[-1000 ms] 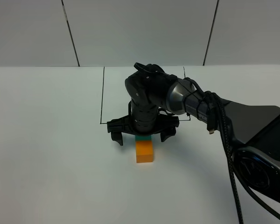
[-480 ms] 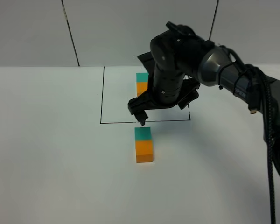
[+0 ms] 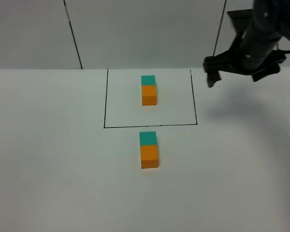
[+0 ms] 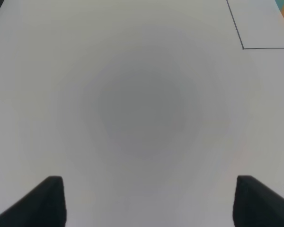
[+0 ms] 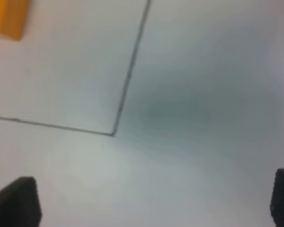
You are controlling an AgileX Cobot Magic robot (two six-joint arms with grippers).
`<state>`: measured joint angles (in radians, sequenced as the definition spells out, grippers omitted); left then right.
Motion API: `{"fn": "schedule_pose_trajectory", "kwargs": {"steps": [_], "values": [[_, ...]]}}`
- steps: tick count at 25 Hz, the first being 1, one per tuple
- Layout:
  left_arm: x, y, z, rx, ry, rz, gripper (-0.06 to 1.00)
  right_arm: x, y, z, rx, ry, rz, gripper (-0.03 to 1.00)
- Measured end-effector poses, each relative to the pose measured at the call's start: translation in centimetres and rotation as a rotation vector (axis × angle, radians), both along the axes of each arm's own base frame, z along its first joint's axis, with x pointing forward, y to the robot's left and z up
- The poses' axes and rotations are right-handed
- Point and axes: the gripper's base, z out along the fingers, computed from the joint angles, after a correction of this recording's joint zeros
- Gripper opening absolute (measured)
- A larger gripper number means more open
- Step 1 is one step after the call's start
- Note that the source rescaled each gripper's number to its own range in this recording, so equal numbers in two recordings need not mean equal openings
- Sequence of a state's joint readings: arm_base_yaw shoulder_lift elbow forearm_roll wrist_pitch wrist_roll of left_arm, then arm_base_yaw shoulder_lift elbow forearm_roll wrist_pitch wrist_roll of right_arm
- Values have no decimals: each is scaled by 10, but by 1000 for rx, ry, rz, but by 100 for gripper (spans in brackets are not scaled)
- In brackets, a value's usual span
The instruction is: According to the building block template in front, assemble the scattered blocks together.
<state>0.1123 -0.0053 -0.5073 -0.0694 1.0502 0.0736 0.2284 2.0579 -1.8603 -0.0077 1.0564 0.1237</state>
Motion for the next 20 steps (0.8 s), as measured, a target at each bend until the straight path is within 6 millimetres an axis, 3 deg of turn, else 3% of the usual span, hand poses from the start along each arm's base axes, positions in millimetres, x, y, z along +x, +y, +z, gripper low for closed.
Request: {"fn": "schedule_pose_trajectory", "kwargs": {"steps": [5, 8, 12, 20], "values": [[0, 0, 0, 0, 0, 0, 63, -13, -66, 8, -6, 1, -130, 100], [0, 0, 0, 0, 0, 0, 63, -30, -90, 16, -12, -26, -164, 100], [0, 0, 0, 0, 0, 0, 63, -58, -98, 26, -17, -75, -168, 100], [0, 0, 0, 0, 0, 0, 63, -127, -86, 44, -26, -143, -117, 100]]}}
